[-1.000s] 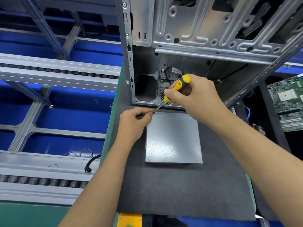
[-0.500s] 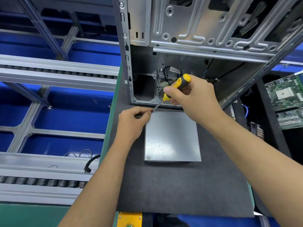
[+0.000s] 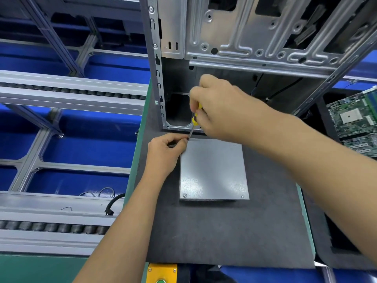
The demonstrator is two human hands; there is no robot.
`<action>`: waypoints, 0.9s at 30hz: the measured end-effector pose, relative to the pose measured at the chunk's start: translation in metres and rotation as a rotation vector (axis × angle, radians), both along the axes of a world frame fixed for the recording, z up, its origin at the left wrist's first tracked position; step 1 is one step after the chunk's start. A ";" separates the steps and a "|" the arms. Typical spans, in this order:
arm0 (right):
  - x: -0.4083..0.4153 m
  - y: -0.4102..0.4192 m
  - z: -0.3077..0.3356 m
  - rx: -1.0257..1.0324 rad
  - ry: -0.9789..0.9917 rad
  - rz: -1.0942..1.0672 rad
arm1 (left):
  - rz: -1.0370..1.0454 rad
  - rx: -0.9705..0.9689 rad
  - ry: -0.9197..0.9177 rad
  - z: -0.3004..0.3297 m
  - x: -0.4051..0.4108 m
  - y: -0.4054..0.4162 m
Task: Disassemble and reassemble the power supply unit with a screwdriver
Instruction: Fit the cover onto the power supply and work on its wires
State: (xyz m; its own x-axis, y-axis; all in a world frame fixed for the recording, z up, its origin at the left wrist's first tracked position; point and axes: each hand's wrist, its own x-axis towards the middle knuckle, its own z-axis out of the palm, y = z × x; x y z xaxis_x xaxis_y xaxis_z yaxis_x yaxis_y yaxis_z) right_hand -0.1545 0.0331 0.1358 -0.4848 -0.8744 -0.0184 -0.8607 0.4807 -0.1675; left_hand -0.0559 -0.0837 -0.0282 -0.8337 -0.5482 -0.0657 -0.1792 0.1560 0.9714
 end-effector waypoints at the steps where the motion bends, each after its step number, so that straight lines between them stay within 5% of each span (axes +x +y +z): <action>1: -0.001 -0.004 0.004 0.075 0.066 0.011 | -0.001 0.009 0.001 0.000 0.000 0.000; 4: 0.001 -0.015 0.014 0.239 0.251 0.021 | 0.004 0.037 0.009 0.000 0.001 0.002; 9: 0.001 -0.023 0.020 0.378 0.124 0.092 | -0.005 0.161 0.037 -0.003 0.009 0.005; 13: -0.001 -0.028 0.015 0.367 0.294 0.043 | -0.001 0.196 0.036 -0.004 0.010 0.005; 18: -0.015 -0.021 0.021 0.475 -0.013 -0.061 | 0.002 0.216 0.051 -0.001 0.009 0.008; 23: -0.001 -0.029 0.015 0.430 0.229 0.001 | 0.021 0.238 0.038 0.002 0.008 0.009; 27: -0.001 -0.030 0.020 0.456 0.019 -0.094 | 0.025 0.222 0.024 0.004 0.009 0.011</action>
